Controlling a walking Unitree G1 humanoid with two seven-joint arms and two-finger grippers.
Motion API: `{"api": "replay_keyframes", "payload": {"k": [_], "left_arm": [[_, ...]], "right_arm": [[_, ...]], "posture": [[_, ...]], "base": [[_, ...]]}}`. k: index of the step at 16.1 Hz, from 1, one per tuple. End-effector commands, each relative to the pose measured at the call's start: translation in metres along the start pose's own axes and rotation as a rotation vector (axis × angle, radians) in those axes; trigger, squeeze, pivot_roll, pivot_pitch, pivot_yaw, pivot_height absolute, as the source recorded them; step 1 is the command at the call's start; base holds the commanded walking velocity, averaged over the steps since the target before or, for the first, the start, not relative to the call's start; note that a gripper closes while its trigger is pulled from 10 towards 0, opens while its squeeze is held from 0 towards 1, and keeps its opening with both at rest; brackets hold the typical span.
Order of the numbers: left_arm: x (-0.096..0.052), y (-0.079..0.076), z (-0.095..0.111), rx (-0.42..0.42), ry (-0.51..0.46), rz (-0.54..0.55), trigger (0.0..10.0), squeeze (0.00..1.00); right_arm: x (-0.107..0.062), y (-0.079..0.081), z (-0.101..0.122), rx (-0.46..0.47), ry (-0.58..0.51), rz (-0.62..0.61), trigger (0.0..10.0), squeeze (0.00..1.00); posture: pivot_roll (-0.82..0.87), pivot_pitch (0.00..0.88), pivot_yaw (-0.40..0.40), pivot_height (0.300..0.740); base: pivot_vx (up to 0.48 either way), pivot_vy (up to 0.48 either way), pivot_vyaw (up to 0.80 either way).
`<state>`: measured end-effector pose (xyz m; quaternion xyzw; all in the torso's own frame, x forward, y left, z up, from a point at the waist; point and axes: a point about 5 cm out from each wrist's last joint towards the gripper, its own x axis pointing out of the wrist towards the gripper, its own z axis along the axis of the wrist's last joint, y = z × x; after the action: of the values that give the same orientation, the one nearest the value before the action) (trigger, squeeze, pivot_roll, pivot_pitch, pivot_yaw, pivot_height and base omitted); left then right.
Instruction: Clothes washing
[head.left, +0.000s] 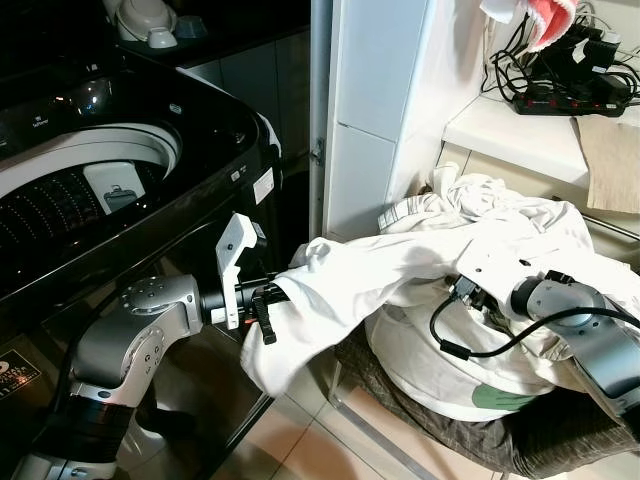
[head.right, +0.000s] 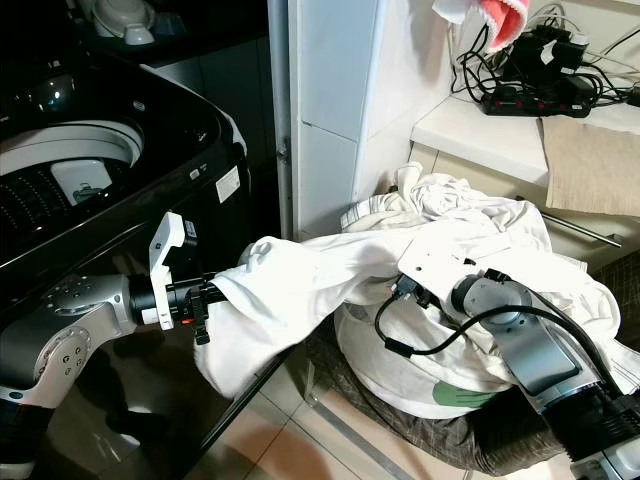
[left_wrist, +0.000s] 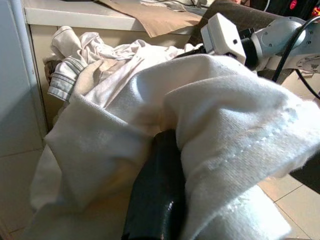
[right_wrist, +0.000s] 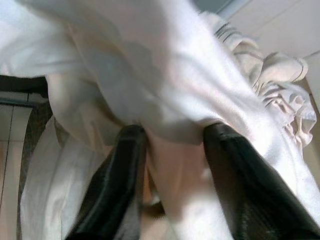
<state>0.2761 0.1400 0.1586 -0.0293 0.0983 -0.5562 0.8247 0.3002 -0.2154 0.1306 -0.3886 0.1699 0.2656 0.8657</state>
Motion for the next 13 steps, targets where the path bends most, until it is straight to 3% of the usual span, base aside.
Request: {"api": "replay_keyframes", "payload": {"k": [1, 9, 13], "left_arm": [[0.0, 0.0, 0.003, 0.022, 0.013, 0.001, 0.0, 0.0], [0.0, 0.002, 0.003, 0.029, 0.015, 0.008, 0.0, 0.0], [0.0, 0.013, 0.006, 0.096, -0.001, 0.117, 0.0, 0.0]], "right_arm": [[-0.001, -0.005, 0.004, 0.009, -0.025, -0.001, 0.0, 0.0], [-0.003, 0.001, 0.001, 0.055, -0.033, 0.057, 0.0, 0.0], [-0.009, -0.009, 0.026, 0.223, -0.191, 0.045, 0.0, 0.0]], "posture": [[-0.09, 0.0, -0.007, 0.74], [-0.09, 0.0, -0.004, 0.74], [-0.09, 0.0, -0.004, 0.74]], "base": [[0.0, 0.0, 0.0], [0.0, 0.0, 0.0], [0.0, 0.0, 0.0]]}}
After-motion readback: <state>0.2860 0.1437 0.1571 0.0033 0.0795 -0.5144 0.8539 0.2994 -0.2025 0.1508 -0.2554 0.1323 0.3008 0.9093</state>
